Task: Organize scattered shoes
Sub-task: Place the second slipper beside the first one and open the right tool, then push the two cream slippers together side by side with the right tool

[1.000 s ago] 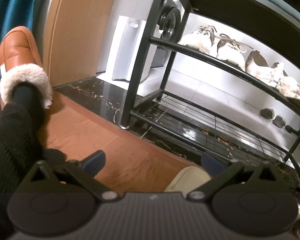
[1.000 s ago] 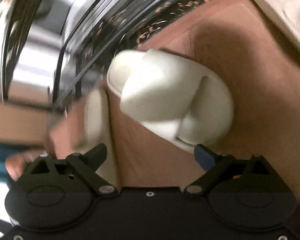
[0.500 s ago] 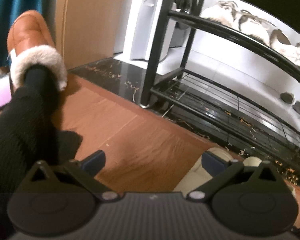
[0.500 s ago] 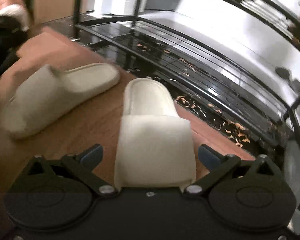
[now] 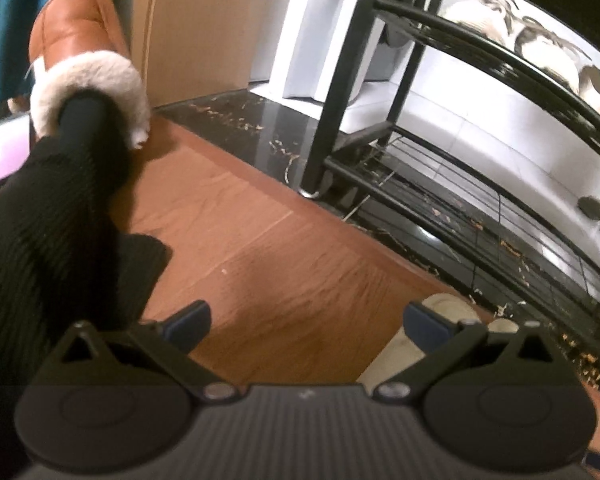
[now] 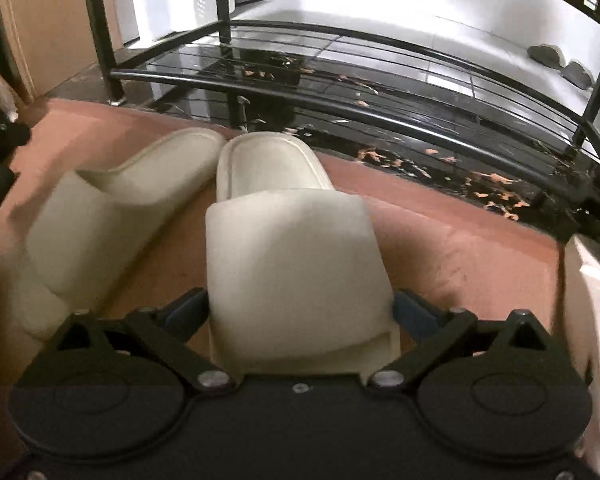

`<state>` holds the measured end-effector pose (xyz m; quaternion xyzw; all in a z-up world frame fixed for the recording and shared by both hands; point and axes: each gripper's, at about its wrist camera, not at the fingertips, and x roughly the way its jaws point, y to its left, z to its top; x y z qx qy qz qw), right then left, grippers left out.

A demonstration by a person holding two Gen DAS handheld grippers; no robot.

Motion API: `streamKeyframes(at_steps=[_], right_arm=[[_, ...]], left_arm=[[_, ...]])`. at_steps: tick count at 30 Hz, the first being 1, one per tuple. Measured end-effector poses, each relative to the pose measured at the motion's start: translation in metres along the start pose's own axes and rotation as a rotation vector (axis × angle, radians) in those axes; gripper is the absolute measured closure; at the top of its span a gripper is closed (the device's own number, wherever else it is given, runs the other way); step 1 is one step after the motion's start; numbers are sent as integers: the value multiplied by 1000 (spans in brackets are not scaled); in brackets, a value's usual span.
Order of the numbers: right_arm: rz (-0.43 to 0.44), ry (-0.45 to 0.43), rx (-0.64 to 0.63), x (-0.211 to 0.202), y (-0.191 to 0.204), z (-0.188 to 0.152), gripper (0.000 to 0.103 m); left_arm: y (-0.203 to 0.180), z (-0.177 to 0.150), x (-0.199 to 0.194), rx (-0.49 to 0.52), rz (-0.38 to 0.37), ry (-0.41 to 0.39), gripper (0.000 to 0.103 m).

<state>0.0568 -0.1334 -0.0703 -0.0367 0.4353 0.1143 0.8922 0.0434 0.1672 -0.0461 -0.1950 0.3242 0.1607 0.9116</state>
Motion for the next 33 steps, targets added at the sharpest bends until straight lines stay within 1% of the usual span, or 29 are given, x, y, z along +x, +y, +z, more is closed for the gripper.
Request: streamKeyframes(at_steps=[2,4,6,8,9,12,13,16,18,21,24,26,28,30,33], right_arm=[[10,15,59,0,10,4,3],[25,33,52,1,20,5,2],[36,60,11,1,35,3,1],[17,34,-32,-2,41,0,0],[-4,4,-62,-4,44,-2,0],[-25,-47,-93,-10,46,-5,0],[-25,-45,-99,-10,47,-5,0],[-25,5,-79,-3,43,-6,0],[19,52,27,1,34,-9,0],[79,67,137,-5,30,-14,1],[166,67,169,-10,34,-17,1],[181,76,144,-9,39,-16,1],[148,57,109,-10,42,-14,1],[88,2,94,-16,37,-13,1],[45,-31,79,-21,26,-13,0]], left_arm=[[2,0,0,-11,4,4,1],[4,0,1,-24,13,18,1],[5,0,2,-26,14,21,1],[5,0,1,-24,10,19,1],[4,0,1,-23,8,17,1],[4,0,0,-23,0,13,1],[4,0,0,-24,-3,12,1],[5,1,0,-32,1,14,1],[6,1,0,-38,3,14,1],[6,2,-1,-37,0,4,1],[4,1,-2,-28,-5,1,1],[2,1,-2,-22,-9,3,1],[4,1,-3,-23,-10,-1,1],[6,1,-5,-28,-9,-7,1],[7,2,-3,-41,-9,-2,1]])
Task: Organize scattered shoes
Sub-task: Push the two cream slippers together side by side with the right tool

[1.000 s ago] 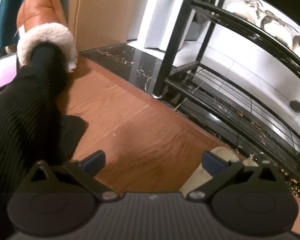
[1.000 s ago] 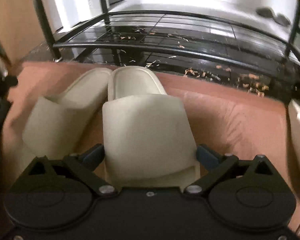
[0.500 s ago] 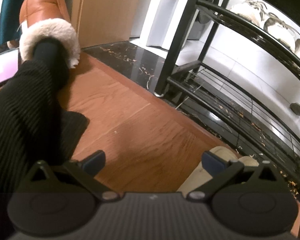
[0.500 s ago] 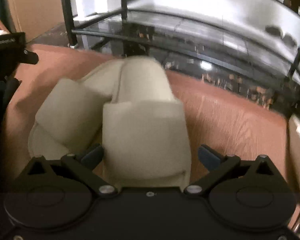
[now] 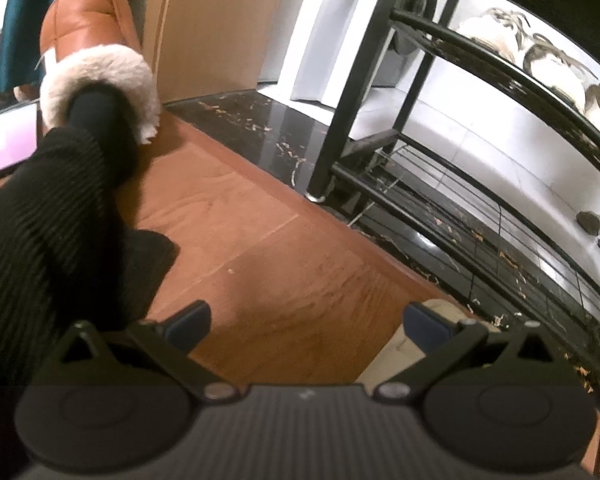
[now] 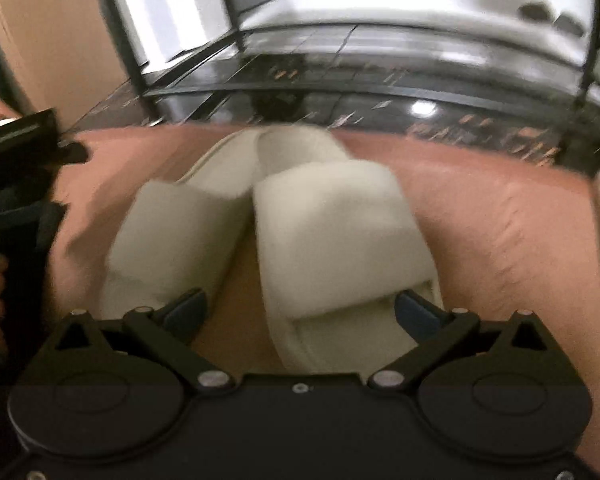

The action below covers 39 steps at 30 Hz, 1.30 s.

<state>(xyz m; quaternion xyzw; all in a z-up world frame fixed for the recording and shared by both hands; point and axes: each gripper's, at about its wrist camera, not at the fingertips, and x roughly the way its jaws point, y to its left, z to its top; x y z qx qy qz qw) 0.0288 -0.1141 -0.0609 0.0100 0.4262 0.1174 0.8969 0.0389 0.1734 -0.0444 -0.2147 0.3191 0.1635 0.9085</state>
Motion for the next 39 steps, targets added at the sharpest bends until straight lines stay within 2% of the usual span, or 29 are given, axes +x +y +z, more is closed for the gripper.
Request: streamKeyframes(at_steps=[2,5,6,9,12,16,17,19,21,24,26,28,32,36,37,39], right_arm=[[5,-2,-12,-3,-7,0,0],[69,-1,-44,-10,-12,-1,0],[22,-46,-91,-17,-11,-2,0],[-75,-88,-186,-14,-14,2,0],[-4,-41,-276,3,-16,8,0],[4,-34,-411,23,-7,18,0],[16,-21,-396,26,-8,20,0],[78,68,-307,43,-16,29,2],[61,74,-280,42,-14,30,4],[-6,95,-175,35,-8,28,6],[-83,107,-70,30,-2,24,6],[-102,104,-30,28,9,20,6],[-149,130,0,33,36,21,4],[-94,132,-37,39,55,28,2],[-95,119,-48,37,57,29,2],[-105,11,-60,18,56,27,2]], left_arm=[[-2,-1,0,7,-4,3,1],[-3,-1,0,14,-9,1,1],[-3,-1,-1,16,-10,-2,1],[-3,-1,-2,17,-14,-3,1],[-3,-2,-2,22,-18,0,1],[-9,-5,-2,57,-20,-7,1],[-11,-6,-1,65,-20,-5,1],[-14,-8,1,84,-25,5,1],[-15,-8,0,86,-31,4,1],[-14,-6,-2,76,-37,-7,1],[-14,-6,-2,71,-40,-10,1],[-14,-5,-2,67,-45,-8,1],[-15,-5,-5,77,-51,-26,1],[-18,-7,-4,107,-45,-32,1],[-18,-7,-4,110,-43,-31,1],[-15,-5,-5,92,-36,-34,1]])
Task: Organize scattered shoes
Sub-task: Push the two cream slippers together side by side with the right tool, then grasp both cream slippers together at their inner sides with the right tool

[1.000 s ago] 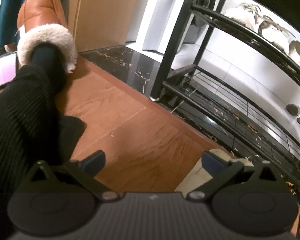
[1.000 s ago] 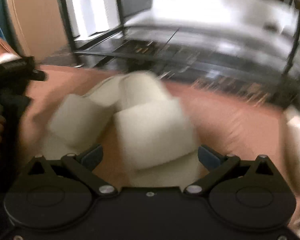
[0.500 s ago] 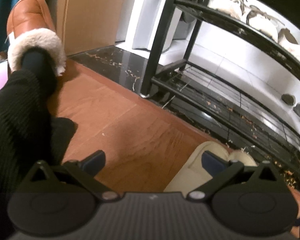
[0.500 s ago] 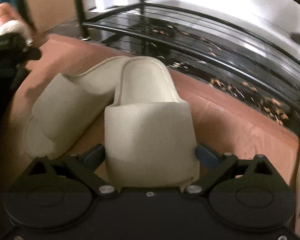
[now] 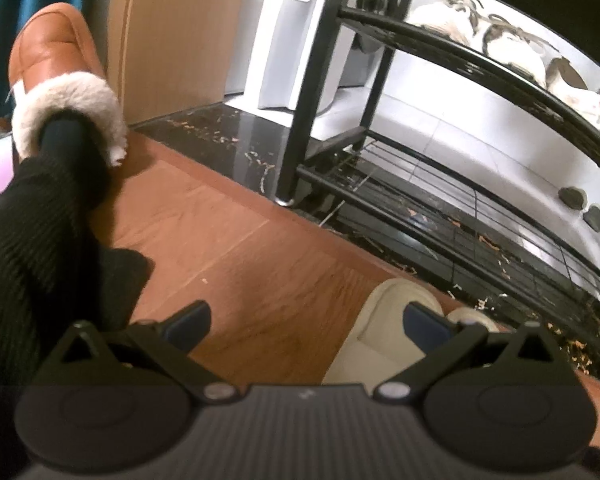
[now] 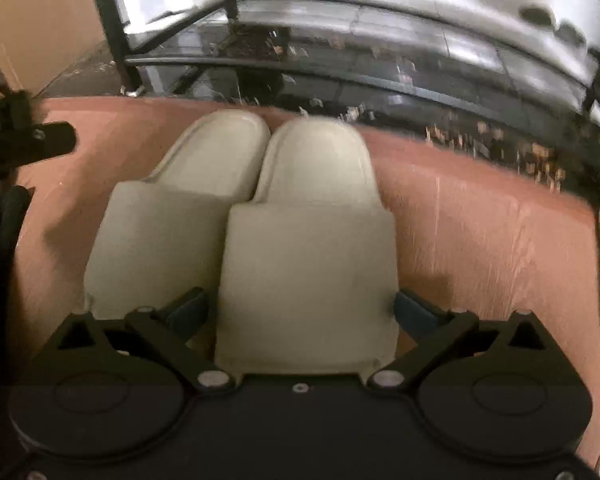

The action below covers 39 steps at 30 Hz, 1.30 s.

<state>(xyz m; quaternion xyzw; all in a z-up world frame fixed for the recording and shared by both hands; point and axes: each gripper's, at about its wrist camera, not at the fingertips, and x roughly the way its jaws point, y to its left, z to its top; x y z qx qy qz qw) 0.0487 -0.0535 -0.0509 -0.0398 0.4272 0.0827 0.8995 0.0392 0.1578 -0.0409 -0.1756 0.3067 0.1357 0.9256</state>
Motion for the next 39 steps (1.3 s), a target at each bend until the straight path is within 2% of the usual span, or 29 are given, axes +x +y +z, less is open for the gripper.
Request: streamKeyframes(at_steps=[1,2,3,5,7,9,10,11,12,15,17,20,22,27,30,35,39], right_arm=[[-11,-43,-3,-6,-3,-1,2],[-53,-126,-15,-21,-4,-7,0],[-133,-214,-39,-39,-2,-19,0],[-142,-240,-47,-51,1,-36,0],[17,-136,38,-54,0,-58,0],[22,-76,76,-50,9,-70,0],[-25,-68,46,-47,21,-76,1],[-31,-79,24,-46,26,-77,1],[-9,-110,-25,-46,37,-81,1],[71,-177,-66,-48,49,-85,5],[108,-180,-89,-45,55,-86,7],[195,-142,6,-37,52,-90,12],[196,-145,36,-33,48,-90,12],[134,-180,28,-27,49,-86,12],[126,-166,21,-16,52,-81,21],[89,-183,20,-5,59,-82,22],[59,-176,17,2,58,-76,22]], left_arm=[[3,1,-1,-16,5,-5,1],[5,3,-2,-29,11,-10,1],[9,4,-3,-51,22,-20,1],[13,6,-5,-73,30,-29,1],[15,8,-6,-85,33,-37,1],[14,8,-7,-75,35,-45,1],[13,7,-8,-68,37,-48,1],[12,7,-8,-60,38,-50,1],[12,7,-9,-53,39,-52,1],[12,8,-10,-50,43,-61,1],[13,8,-9,-58,45,-59,1],[15,8,-5,-70,49,-38,1],[16,9,-4,-73,48,-38,1],[16,10,-5,-85,50,-46,1],[16,9,-4,-83,56,-41,1],[17,9,-4,-86,62,-42,1],[21,9,1,-113,49,-3,1]])
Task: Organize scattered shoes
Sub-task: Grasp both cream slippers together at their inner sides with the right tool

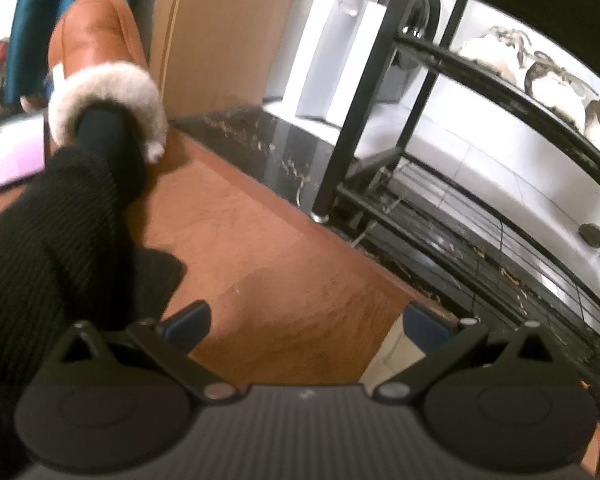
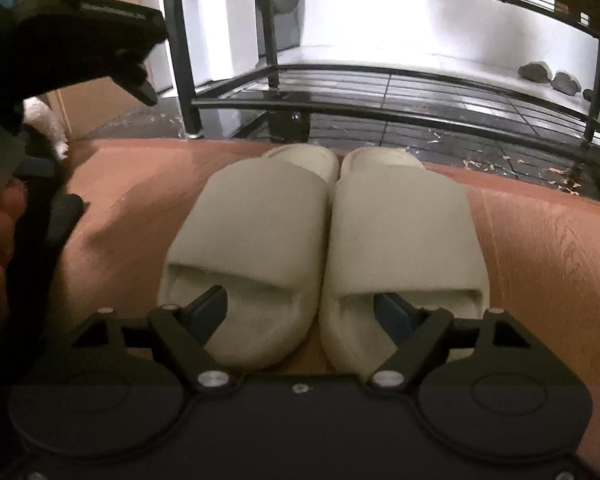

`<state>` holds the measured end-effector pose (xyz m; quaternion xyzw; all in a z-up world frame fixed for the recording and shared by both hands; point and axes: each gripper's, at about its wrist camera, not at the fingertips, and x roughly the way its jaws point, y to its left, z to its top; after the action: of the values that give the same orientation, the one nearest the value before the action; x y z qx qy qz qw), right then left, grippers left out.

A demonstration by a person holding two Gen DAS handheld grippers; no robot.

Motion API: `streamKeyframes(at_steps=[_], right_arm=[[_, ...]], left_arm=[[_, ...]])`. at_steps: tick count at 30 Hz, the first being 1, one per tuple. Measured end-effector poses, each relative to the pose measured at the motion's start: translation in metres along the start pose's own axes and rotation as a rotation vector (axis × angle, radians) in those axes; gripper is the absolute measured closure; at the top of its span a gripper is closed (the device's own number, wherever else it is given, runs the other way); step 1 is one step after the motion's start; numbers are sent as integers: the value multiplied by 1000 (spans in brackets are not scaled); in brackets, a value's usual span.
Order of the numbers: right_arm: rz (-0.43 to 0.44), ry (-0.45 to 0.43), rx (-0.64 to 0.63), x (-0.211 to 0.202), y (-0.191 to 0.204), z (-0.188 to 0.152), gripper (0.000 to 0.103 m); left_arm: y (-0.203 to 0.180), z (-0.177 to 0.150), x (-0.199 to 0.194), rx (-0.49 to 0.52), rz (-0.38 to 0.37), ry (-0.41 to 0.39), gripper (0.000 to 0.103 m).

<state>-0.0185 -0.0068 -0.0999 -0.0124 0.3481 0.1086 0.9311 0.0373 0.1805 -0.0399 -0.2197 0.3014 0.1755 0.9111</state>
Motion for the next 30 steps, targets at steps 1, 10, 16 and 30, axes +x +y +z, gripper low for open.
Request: streamKeyframes(at_steps=[1,10,16,30], right_arm=[[-5,4,-1,2,0,2,22],[-31,-36,-49,15,7,1,39],[31,-60,-81,8,6,12,76],[37,-158,-63,-41,-26,41,80]], left_arm=[[1,0,0,-6,4,-3,1],[-6,-6,4,36,23,-8,1],[-3,-4,0,23,17,-38,1],[-5,0,-38,46,61,-203,1]])
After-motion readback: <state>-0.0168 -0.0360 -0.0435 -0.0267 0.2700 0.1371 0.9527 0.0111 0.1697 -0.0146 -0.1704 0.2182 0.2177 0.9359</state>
